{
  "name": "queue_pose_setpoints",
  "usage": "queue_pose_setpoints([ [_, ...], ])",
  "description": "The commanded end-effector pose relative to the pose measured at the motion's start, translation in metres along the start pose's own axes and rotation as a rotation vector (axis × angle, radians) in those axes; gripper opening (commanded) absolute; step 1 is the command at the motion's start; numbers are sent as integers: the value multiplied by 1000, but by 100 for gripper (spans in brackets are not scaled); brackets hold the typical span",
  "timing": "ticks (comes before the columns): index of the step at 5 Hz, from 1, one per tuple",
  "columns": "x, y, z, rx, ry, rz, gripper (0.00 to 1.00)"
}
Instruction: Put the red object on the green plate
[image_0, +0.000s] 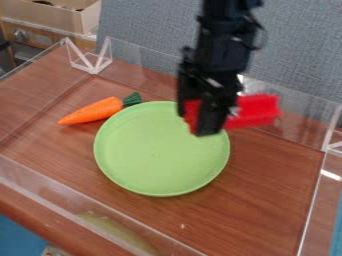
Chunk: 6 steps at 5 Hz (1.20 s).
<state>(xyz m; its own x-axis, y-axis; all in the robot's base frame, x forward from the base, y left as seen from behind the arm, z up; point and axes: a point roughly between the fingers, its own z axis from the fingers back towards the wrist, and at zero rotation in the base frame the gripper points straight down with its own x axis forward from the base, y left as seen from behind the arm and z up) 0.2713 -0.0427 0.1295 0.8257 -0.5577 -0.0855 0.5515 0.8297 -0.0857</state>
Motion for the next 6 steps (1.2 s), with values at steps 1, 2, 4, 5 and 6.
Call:
queue_pose_setpoints([
  [1, 4, 15, -3, 1, -26, 17, 0],
  [2, 11, 28, -18, -15, -5, 10, 0],
  [4, 27, 43, -44, -39, 20, 1, 0],
  [5, 35, 46, -52, -44, 24, -4, 0],
  [6, 40, 50, -59, -47, 23, -1, 0],
])
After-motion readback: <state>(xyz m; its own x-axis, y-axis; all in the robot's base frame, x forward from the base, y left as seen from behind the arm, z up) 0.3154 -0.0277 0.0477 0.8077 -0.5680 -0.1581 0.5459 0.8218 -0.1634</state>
